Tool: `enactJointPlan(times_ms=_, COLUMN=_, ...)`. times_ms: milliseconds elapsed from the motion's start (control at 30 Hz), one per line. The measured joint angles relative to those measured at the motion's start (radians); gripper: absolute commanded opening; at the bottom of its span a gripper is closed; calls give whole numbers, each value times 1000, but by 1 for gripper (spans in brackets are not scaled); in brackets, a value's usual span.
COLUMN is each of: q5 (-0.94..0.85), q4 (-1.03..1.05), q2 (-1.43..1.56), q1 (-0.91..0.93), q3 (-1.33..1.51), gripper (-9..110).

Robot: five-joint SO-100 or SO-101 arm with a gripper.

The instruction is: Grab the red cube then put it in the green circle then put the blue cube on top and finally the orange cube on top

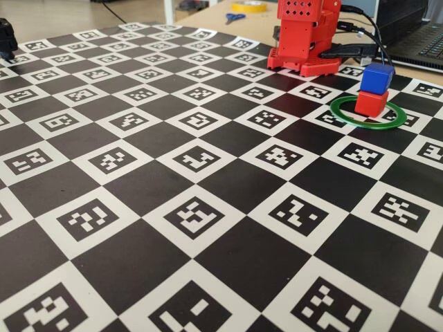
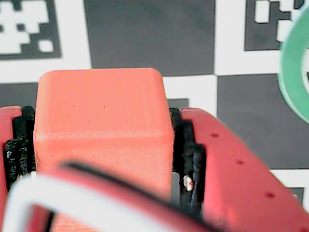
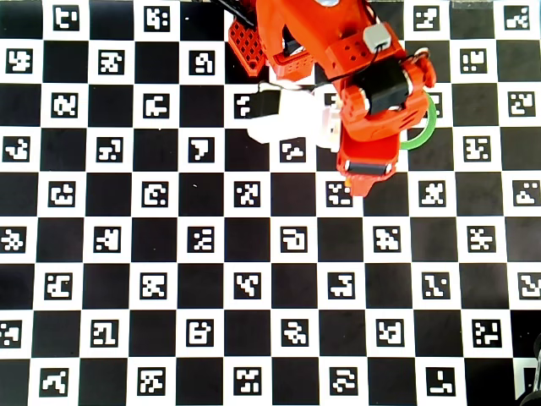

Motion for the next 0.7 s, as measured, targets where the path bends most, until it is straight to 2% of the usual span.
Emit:
enactJointPlan(times_ms=400, q5=179, q4=0, q2=48, q1=-302, q3=123, gripper=2)
enactJointPlan(times_ms=700, q5=241, q4=-5, q2=43, q1=-411, q3=146, gripper=2)
